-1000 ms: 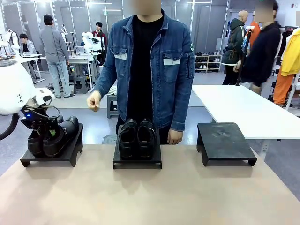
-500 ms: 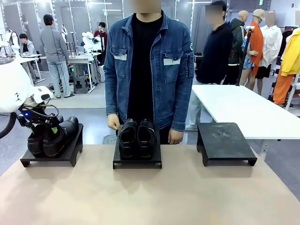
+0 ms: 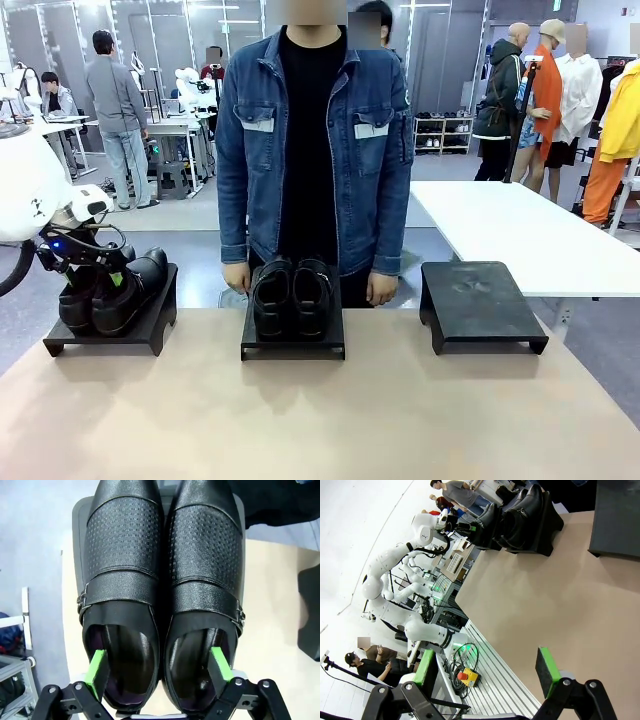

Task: Place the shoes on the stand as instructed by the person.
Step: Pick up another pair of Shoes and place it on the Shoes Stand indicated by the person.

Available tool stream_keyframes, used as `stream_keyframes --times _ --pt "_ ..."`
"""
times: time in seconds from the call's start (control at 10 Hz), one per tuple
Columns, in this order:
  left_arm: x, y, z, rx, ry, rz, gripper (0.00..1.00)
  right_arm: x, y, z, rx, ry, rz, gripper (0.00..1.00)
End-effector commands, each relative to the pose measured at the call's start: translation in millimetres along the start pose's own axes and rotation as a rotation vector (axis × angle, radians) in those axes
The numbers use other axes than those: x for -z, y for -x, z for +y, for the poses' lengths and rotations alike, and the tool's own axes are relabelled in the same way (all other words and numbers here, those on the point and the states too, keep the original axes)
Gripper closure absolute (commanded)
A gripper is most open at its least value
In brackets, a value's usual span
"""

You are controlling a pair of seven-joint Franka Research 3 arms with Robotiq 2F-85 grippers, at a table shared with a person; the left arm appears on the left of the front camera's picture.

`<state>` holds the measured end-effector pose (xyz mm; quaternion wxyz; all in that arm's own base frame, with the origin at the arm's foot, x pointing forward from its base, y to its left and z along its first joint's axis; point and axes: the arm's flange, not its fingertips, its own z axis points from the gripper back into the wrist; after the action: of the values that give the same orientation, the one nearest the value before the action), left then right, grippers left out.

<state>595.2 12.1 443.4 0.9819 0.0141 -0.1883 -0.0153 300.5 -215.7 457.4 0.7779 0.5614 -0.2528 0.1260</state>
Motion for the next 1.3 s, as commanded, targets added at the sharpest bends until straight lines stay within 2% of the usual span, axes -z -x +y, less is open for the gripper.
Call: stream_keyframes --times 0.0,0.5,0.6,0.8,1.0,1.2 --pt "-0.7 -2.8 0.7 0.0 -0.001 -0.004 0.0 -0.9 -1.5 0.2 -0.021 -0.009 -0.009 0.0" --pt "0.0 0.0 0.0 0.0 0.0 0.0 0.0 -0.9 -1.5 0.2 -0.021 -0.009 -0.009 0.0" --pt "-21.0 6.5 11.5 0.018 0.034 0.029 0.0 -0.9 -1.5 0.2 -0.021 -0.009 -0.009 0.0" --pt "-61.7 31.1 42.3 0.028 0.199 0.074 0.0 -0.9 -1.5 0.2 -0.021 -0.009 -0.009 0.0" --pt "-97.6 63.6 74.9 0.035 0.43 0.034 0.0 -0.9 -1.5 0.2 -0.021 -0.009 -0.009 0.0" --pt "-111.6 102.2 109.1 0.048 0.618 0.017 0.0 -0.9 -1.5 0.2 -0.021 -0.009 -0.009 0.0"
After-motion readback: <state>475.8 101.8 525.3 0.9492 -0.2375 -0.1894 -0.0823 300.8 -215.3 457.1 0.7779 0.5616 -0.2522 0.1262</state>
